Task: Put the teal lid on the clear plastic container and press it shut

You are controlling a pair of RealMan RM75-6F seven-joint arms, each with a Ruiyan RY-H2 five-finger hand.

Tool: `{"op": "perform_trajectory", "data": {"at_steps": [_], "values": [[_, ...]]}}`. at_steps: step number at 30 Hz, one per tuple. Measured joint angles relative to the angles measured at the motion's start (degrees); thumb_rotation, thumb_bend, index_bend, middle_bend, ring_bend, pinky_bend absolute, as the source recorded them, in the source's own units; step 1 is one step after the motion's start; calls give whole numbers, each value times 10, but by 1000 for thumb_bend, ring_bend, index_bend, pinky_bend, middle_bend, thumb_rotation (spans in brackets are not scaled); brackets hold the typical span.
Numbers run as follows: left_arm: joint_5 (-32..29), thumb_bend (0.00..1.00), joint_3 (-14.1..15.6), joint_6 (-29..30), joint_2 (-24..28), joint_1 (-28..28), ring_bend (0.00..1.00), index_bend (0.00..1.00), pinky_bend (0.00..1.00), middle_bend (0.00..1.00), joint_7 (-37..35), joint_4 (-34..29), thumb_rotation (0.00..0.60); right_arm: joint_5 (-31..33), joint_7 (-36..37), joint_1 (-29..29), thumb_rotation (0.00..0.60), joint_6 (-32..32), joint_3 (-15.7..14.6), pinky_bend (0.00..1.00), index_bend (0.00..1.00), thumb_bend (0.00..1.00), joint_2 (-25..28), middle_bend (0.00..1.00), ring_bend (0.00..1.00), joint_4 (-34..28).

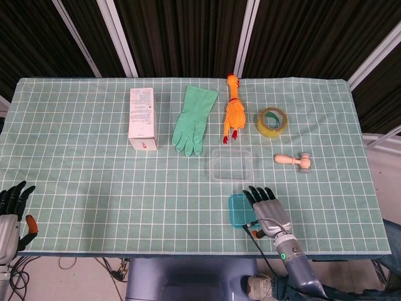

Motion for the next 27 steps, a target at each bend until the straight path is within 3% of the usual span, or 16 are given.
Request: {"op": "perform_trajectory", "data": {"at_steps": [14,27], "values": [[-6,752,-1,-1,-1,-1,0,106,0,0,3,0,600,30,13,25,600,-6,-8,0,0,190,-24,151,0,42],[-8,752,-2,0,-1,-1,0,106,0,0,1,0,600,50,20,46,600,-7,-11,0,0,190,-42,154,0,67]]}}
